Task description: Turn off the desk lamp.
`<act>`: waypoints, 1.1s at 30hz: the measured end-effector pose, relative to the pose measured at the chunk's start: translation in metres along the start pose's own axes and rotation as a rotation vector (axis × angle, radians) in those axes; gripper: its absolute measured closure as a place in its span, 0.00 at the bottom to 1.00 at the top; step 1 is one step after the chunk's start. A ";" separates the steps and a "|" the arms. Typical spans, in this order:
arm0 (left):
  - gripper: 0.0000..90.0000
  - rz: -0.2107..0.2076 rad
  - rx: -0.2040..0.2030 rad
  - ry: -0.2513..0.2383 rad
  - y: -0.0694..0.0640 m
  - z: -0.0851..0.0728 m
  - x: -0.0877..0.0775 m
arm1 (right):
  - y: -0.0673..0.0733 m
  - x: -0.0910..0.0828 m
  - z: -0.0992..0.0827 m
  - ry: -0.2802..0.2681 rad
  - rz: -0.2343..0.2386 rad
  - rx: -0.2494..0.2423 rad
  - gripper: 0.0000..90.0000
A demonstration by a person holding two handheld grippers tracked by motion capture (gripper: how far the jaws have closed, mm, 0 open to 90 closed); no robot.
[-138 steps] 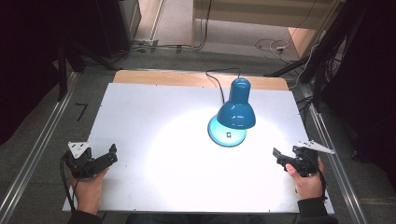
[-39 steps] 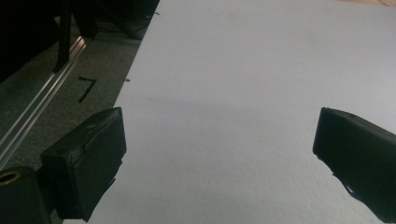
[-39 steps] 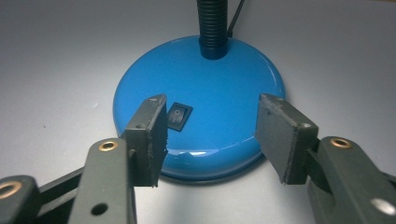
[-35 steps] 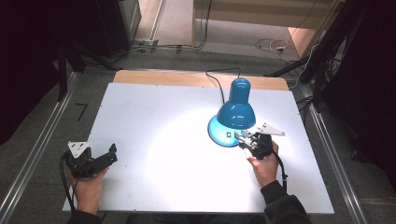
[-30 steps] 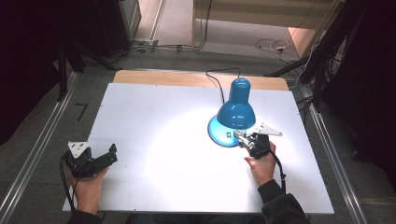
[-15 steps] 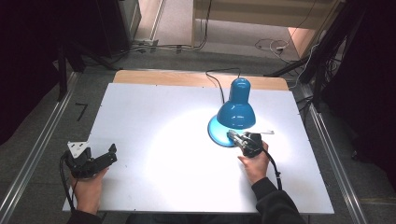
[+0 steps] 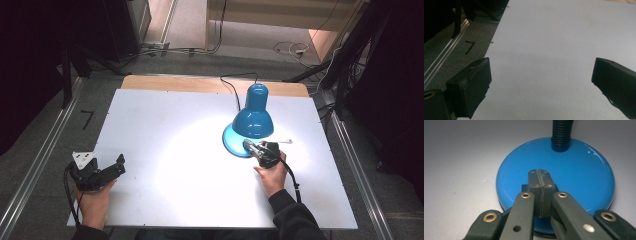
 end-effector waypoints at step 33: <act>0.04 -0.004 0.000 -0.002 -0.001 0.000 0.000 | -0.006 0.008 0.002 -0.025 -0.009 0.008 0.98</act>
Point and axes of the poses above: each handheld gripper's, and its own axes: x roughly forward along the jaws, z roughly out of its top, y roughly to its left, the point moved 2 cm from there along x, roughly forward along the jaws, and after that the axes turned 2 degrees about -y, right-handed, at the moved point
